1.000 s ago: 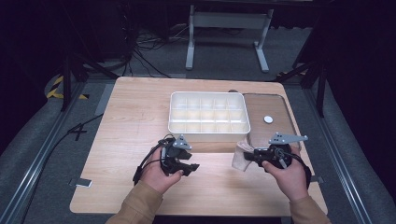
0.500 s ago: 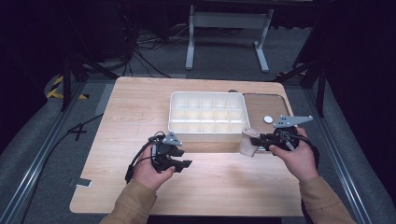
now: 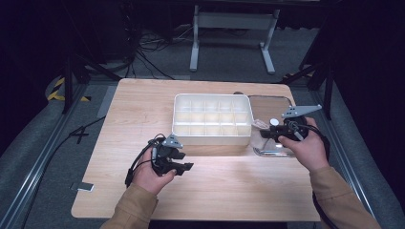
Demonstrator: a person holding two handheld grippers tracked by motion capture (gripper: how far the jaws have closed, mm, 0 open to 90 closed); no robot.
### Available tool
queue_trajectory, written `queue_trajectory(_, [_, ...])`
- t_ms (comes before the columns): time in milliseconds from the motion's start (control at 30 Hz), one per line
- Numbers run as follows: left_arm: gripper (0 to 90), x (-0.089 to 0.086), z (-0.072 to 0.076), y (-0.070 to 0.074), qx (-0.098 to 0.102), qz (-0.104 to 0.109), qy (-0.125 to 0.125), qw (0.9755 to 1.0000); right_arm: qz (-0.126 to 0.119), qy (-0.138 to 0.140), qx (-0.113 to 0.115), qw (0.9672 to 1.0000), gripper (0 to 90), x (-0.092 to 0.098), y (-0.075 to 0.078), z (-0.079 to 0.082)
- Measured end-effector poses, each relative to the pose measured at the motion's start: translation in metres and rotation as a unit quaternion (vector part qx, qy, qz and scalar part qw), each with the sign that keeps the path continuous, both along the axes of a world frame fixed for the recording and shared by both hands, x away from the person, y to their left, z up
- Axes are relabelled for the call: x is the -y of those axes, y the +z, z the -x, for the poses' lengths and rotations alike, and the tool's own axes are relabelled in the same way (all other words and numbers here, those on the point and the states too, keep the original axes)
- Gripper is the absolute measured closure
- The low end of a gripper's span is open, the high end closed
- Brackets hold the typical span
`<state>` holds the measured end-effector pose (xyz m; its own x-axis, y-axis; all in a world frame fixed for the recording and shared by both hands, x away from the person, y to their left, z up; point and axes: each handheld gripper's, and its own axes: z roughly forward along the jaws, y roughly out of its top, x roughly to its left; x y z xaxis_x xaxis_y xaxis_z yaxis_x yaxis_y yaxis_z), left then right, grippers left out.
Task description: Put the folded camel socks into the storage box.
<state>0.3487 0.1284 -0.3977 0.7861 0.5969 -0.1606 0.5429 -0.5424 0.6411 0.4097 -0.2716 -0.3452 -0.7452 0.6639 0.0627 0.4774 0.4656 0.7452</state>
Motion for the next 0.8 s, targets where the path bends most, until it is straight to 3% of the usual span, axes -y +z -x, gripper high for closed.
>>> queue_trajectory(367, [49.8,-0.026,0.011,0.001,0.004,0.001,0.035,0.9994,0.056,0.020,0.012,0.9981,75.0,-0.012,0.007,-0.034])
queue_trajectory(667, [49.8,-0.042,0.019,0.002,0.002,0.004,0.058,0.9983,0.081,0.032,0.013,0.9961,75.0,-0.021,0.010,-0.055])
queue_trajectory(800, [49.7,-0.049,0.024,0.001,0.002,0.007,0.071,0.9974,0.110,0.045,0.013,0.9928,74.9,-0.031,0.008,-0.067])
